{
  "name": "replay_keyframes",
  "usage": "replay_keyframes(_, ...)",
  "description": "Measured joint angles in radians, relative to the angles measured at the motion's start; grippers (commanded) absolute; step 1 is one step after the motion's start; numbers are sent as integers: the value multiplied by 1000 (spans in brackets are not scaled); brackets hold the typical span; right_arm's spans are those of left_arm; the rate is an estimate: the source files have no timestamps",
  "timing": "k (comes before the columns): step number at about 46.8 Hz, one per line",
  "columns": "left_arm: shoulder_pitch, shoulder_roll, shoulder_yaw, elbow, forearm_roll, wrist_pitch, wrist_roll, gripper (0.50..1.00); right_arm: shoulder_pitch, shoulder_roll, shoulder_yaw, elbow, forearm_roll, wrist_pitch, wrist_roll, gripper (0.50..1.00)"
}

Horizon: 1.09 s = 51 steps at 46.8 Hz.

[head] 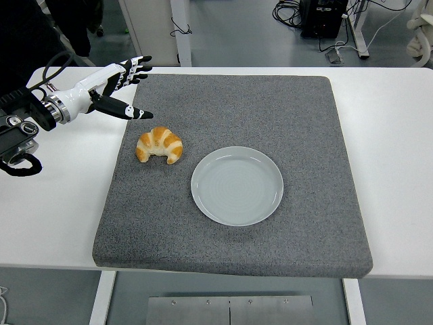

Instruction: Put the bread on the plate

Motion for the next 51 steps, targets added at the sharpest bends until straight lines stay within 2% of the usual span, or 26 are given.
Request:
replay_keyframes(22, 7, 10, 7, -47, 241, 18, 0, 971, 0, 0, 0, 0, 0, 0, 0, 1000)
replay_keyframes(37, 0, -1, 147, -59, 332, 177, -1, 971, 0, 0, 0, 0, 0, 0, 0, 1000)
replay_keyframes(51, 12, -9, 161, -58, 341, 215, -2, 972, 0, 0, 0, 0, 0, 0, 0, 1000)
